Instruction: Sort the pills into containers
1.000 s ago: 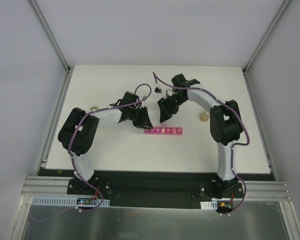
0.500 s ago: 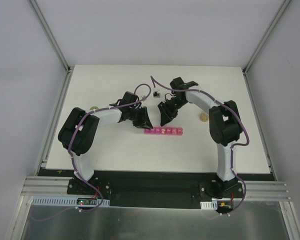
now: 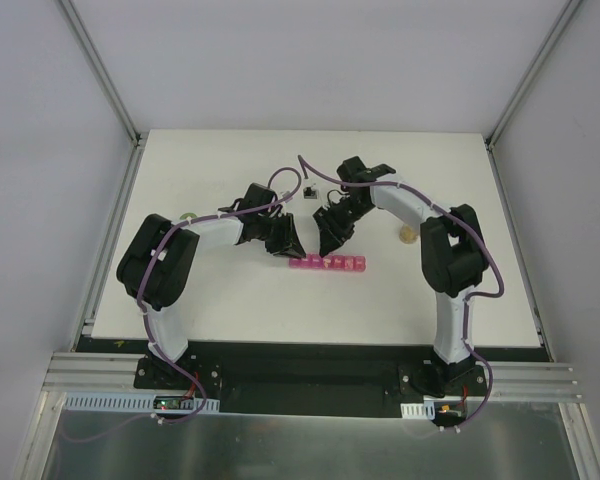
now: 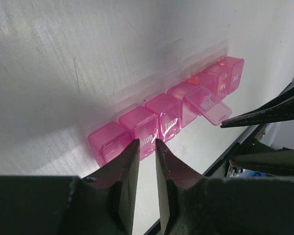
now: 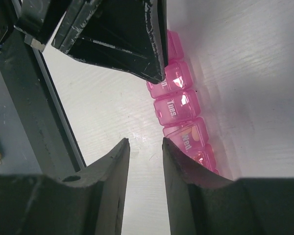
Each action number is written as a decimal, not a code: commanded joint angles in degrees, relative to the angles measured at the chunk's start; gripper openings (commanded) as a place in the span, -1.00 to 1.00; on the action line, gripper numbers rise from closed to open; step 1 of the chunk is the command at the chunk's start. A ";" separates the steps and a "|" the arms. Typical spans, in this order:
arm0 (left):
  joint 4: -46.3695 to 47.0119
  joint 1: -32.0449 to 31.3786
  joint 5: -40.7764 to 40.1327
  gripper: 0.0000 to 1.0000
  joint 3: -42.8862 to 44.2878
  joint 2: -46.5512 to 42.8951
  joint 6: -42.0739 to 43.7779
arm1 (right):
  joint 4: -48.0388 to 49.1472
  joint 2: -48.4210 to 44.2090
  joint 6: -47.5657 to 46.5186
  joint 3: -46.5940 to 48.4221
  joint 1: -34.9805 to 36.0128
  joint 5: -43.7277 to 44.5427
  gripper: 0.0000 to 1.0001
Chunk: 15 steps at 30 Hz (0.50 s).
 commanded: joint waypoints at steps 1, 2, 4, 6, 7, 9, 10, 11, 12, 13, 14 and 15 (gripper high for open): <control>-3.86 0.39 -3.25 -0.60 -0.46 1.98 1.31 | -1.48 -0.30 1.15 -0.14 0.05 1.34 -0.28; -3.95 0.30 -3.25 -0.60 -0.55 1.89 1.31 | -1.39 0.23 1.32 -0.05 0.05 1.34 -0.28; -3.86 0.48 -3.25 -0.60 -0.64 1.71 1.39 | -1.39 0.49 1.50 0.21 -0.03 1.34 -0.28; -3.95 0.57 -3.25 -0.60 -0.81 1.62 1.39 | -1.65 0.85 1.76 0.39 0.05 1.52 -0.28; -3.86 0.57 -3.25 -0.60 -0.90 1.54 1.39 | -1.65 1.02 1.85 0.39 -0.03 1.60 -0.28; -3.86 0.66 -3.25 -0.60 -0.99 1.45 1.39 | -1.83 1.46 2.12 0.39 0.05 1.61 -0.28; -3.95 0.57 -3.25 -0.60 -0.99 1.45 1.39 | -2.18 1.72 2.03 0.30 0.05 1.52 -0.28; -3.86 0.57 -3.25 -0.60 -1.08 1.36 1.39 | -2.18 2.07 2.03 0.30 -0.03 1.34 -0.28; -3.95 0.57 -3.25 -0.60 -1.08 1.36 1.39 | -2.27 2.16 2.03 0.30 -0.03 0.91 -0.28; -3.86 0.65 -3.25 -0.60 -1.08 1.27 1.48 | -2.36 2.25 2.03 -0.05 -0.03 0.99 -0.28; -3.86 0.66 -3.34 -0.60 -1.17 1.27 1.39 | -2.36 2.34 2.12 -0.23 0.05 0.90 -0.28; -3.95 0.74 -3.25 -0.60 -1.25 1.27 1.39 | -2.36 2.43 1.94 -0.31 -0.03 0.82 -0.28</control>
